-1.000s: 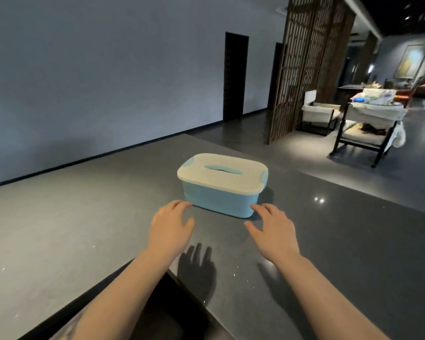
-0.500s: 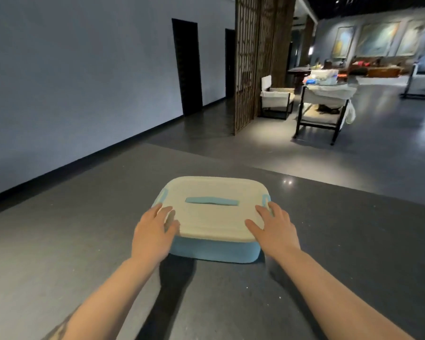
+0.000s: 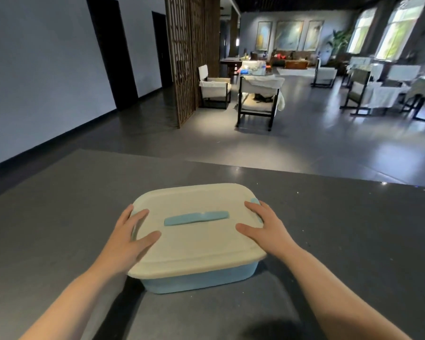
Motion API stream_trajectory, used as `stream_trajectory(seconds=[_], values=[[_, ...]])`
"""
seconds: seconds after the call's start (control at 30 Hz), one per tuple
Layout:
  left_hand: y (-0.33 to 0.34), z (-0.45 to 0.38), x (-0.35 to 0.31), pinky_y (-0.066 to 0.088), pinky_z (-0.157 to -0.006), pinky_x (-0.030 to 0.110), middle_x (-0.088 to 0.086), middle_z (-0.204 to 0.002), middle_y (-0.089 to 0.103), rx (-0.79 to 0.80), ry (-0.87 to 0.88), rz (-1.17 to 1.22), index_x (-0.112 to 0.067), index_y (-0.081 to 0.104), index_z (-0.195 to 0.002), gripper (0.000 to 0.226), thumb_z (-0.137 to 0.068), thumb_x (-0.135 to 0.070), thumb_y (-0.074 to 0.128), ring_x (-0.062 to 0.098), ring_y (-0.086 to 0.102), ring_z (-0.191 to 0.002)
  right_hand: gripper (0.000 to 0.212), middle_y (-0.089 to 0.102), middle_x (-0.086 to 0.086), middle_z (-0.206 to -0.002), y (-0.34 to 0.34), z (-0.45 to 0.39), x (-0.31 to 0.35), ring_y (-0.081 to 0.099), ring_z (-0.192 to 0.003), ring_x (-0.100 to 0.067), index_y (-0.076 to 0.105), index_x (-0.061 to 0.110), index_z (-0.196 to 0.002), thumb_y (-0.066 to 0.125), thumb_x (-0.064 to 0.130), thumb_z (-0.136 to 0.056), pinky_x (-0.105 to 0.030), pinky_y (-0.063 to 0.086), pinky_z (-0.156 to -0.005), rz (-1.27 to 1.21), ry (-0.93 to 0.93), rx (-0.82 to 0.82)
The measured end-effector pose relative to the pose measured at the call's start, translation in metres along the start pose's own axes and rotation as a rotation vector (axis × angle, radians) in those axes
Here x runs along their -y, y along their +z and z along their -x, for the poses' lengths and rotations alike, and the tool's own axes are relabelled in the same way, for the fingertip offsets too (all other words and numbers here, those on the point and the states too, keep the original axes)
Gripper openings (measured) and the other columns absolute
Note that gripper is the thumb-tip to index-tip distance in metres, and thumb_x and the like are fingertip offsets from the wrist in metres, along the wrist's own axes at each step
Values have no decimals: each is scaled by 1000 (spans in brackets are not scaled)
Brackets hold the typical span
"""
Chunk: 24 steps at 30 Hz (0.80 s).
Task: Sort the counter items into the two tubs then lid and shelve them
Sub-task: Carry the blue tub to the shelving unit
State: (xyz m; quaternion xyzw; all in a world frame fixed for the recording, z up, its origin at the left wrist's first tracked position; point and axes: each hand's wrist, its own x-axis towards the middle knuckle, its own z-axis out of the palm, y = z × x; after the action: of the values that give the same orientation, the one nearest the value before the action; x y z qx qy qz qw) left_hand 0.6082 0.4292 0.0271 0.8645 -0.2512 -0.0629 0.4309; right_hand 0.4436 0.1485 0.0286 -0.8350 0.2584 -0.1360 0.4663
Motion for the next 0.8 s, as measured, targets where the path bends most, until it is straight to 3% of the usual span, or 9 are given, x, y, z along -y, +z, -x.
stream_trajectory(seconds=[0.03, 0.07, 0.17, 0.27, 0.4, 0.5, 0.8], values=[[1, 3, -2, 28, -72, -10, -12, -156, 11, -8, -1, 24, -24, 45, -137, 64, -79, -30, 73, -6, 20, -128, 68, 23, 8, -154, 1, 3, 0, 32, -135, -13, 44, 35, -139, 74, 38, -78, -22, 23, -97, -8, 7, -20], [3, 6, -4, 30, -71, -9, -12, -156, 11, -7, -2, 43, -22, 44, -138, 65, -79, -28, 73, -5, 20, -128, 67, 25, 8, -153, 1, 8, -2, 33, -132, -10, 45, 35, -138, 75, 36, -78, -21, 23, -97, -19, 15, -43], [15, 18, -15, 21, -103, 12, -13, -156, 10, 32, 36, 67, -20, 40, -141, 71, -79, -28, 73, -4, 15, -136, 65, 32, 8, -149, -10, 36, -15, 36, -127, -7, 51, 34, -133, 78, 29, -74, -21, 25, -99, -39, 36, -152], [39, 26, -37, 18, -108, 21, -7, -155, 15, 85, 52, 77, -21, 39, -141, 73, -78, -26, 75, 1, 17, -138, 66, 39, 10, -141, -34, 70, -30, 39, -118, -5, 50, 33, -132, 78, 26, -73, -23, 29, -96, 29, 81, -272], [86, 26, -79, 27, -108, 31, 1, -146, 32, 165, 77, 14, -25, 41, -139, 69, -78, -32, 73, 15, 32, -134, 52, 38, 13, -133, -72, 113, -50, 42, -101, -4, 46, 39, -132, 64, 44, -84, -24, 33, -86, 207, 194, -417], [126, 30, -114, 29, -109, 38, -1, -146, 32, 240, 128, -42, -29, 40, -139, 69, -78, -41, 69, 19, 31, -135, 50, 38, 13, -131, -106, 148, -67, 44, -94, -5, 45, 41, -131, 59, 53, -85, -25, 36, -83, 283, 294, -515], [271, 110, -248, 35, -107, 38, 1, -145, 32, 510, 431, -36, -30, 45, -137, 69, -75, -45, 69, 23, 37, -132, 49, 41, 17, -118, -205, 313, -126, 48, -94, -6, 48, 44, -125, 61, 54, -79, -25, 38, -80, 329, 594, -907]])
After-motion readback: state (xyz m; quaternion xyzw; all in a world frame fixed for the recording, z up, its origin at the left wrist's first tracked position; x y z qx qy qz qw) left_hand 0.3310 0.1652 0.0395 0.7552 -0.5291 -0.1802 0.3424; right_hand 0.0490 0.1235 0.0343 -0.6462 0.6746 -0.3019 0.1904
